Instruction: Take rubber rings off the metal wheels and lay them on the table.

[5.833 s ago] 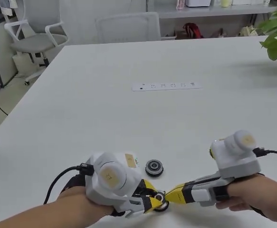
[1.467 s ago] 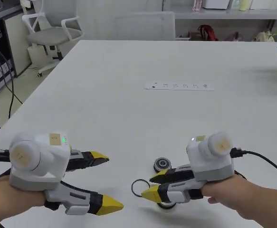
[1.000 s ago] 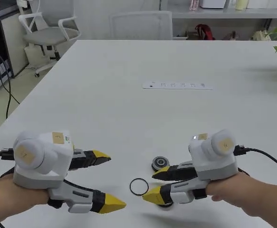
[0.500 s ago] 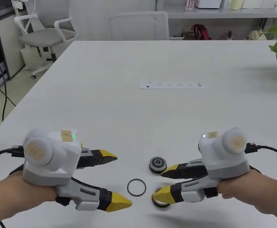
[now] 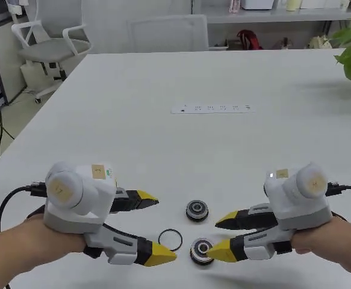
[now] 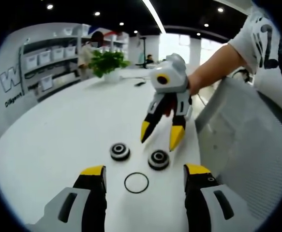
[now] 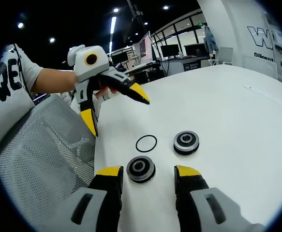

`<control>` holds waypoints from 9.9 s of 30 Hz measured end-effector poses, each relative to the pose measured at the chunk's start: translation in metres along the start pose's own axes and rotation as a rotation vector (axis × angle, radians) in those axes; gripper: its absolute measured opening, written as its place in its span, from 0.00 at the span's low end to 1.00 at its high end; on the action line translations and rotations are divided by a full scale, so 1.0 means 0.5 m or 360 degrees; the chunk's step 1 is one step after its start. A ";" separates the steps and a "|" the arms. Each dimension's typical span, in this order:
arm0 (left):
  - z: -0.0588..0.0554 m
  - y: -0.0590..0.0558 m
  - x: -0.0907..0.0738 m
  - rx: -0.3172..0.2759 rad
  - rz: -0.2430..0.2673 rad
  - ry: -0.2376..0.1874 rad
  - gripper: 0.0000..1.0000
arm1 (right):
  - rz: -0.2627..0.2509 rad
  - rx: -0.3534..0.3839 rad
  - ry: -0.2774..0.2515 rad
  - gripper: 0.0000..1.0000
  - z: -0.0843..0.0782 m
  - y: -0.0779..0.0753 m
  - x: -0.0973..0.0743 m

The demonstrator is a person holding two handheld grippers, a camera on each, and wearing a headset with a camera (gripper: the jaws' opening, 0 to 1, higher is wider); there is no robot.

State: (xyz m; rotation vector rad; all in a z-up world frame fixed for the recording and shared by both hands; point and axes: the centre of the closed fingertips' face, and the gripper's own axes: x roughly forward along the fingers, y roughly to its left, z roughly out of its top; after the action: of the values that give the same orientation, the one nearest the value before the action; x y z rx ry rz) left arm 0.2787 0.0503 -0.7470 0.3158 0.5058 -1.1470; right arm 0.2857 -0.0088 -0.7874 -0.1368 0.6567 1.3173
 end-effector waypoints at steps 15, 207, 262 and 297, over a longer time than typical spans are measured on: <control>-0.009 -0.016 0.040 -0.0003 -0.0068 0.0044 0.60 | 0.0028 -0.0072 0.0028 0.29 -0.023 0.007 0.003; -0.021 -0.071 0.136 0.0097 -0.0080 0.0139 0.15 | 0.0120 0.0355 -0.0104 0.00 -0.011 0.015 -0.005; -0.045 -0.024 -0.061 -0.0086 0.0012 -0.0034 0.63 | 0.0152 0.0300 -0.0043 0.00 0.051 0.050 0.079; -0.061 -0.006 -0.072 -0.0071 0.0025 0.0041 0.65 | 0.0013 0.0078 -0.0024 0.21 0.055 0.031 0.085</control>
State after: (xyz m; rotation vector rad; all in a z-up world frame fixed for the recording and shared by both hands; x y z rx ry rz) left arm 0.2579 0.0922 -0.7537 0.2960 0.5501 -1.1162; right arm 0.2859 0.0439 -0.7829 -0.0842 0.6770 1.3076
